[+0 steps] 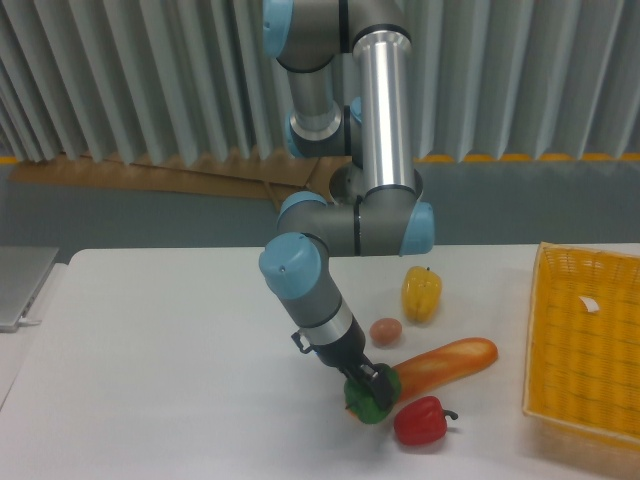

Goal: Place the green pepper on the table
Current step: 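Move the held green pepper past the baguette and lower it onto the table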

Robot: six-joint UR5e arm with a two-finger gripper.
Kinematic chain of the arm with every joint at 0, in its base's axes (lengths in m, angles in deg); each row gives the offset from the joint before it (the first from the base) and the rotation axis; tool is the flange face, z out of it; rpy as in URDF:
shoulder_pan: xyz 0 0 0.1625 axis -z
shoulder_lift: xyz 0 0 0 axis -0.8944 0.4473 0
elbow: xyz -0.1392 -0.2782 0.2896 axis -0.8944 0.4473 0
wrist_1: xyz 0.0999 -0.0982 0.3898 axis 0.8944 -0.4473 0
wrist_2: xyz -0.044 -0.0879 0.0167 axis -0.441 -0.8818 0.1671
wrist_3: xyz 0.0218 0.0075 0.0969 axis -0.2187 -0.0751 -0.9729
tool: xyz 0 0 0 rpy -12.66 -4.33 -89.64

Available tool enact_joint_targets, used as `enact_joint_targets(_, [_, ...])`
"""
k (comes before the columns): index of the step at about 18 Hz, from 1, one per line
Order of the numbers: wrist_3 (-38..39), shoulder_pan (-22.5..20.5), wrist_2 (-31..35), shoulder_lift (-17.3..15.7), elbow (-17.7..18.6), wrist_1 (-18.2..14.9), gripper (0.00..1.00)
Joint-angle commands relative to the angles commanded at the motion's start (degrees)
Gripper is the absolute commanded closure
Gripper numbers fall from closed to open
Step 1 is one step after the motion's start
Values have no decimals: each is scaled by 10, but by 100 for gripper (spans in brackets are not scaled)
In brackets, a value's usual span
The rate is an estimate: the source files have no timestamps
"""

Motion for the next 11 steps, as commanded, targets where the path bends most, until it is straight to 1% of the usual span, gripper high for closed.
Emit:
enact_joint_targets(1, [0, 0, 0, -5, 3, -1, 49])
enact_joint_targets(3, [-1, 5, -1, -33, 26, -1, 50])
enact_joint_targets(5, [3, 24, 0, -47, 33, -3, 51])
enact_joint_targets(8, [11, 46, -16, -42, 27, -8, 51])
enact_joint_targets(11, [10, 60, -83, -37, 29, -8, 52])
